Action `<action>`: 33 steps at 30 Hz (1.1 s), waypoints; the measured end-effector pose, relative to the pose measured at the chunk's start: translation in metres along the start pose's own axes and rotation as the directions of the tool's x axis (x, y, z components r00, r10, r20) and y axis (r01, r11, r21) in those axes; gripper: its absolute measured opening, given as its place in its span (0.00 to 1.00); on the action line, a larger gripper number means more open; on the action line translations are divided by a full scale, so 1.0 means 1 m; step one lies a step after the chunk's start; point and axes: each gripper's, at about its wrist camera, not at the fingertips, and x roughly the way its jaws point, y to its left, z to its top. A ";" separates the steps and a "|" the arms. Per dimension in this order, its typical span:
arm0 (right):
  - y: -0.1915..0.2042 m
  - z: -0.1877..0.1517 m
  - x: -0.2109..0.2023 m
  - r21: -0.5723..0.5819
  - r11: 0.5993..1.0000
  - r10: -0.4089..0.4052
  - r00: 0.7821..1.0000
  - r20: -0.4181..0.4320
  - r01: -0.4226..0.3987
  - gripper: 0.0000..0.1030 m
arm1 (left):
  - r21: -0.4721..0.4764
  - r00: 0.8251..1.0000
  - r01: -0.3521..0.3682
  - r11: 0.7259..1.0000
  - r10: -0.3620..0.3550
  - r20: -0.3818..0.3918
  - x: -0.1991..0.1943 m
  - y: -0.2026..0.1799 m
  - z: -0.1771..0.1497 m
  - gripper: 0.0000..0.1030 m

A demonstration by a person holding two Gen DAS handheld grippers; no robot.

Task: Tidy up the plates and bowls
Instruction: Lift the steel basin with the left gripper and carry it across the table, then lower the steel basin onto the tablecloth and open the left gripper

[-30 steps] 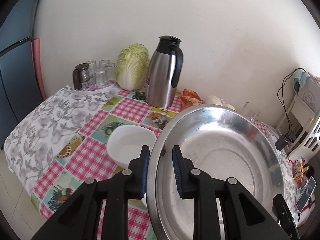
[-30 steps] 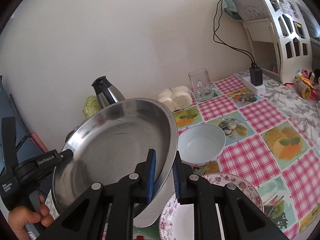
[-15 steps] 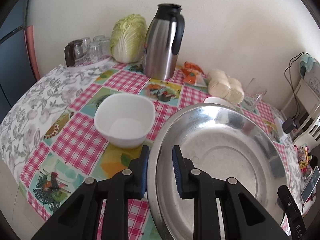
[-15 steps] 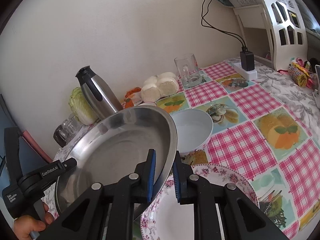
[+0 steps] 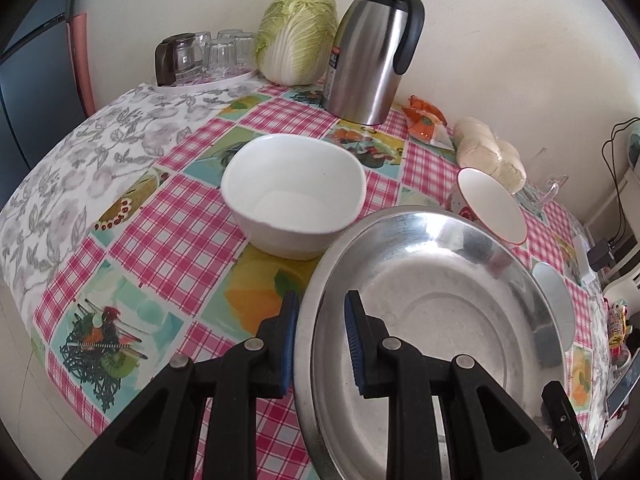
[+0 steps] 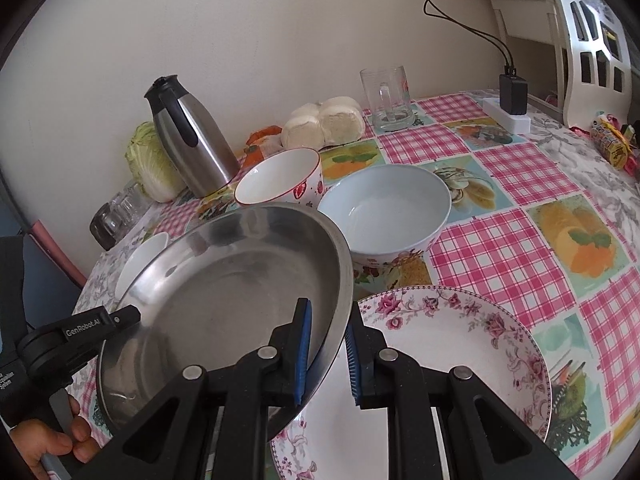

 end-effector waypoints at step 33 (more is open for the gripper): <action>0.010 -0.003 0.016 -0.061 0.997 -0.057 0.998 -0.006 0.057 0.48 | 0.026 0.999 -0.016 1.000 0.017 -0.037 0.024 0.004 0.006 0.45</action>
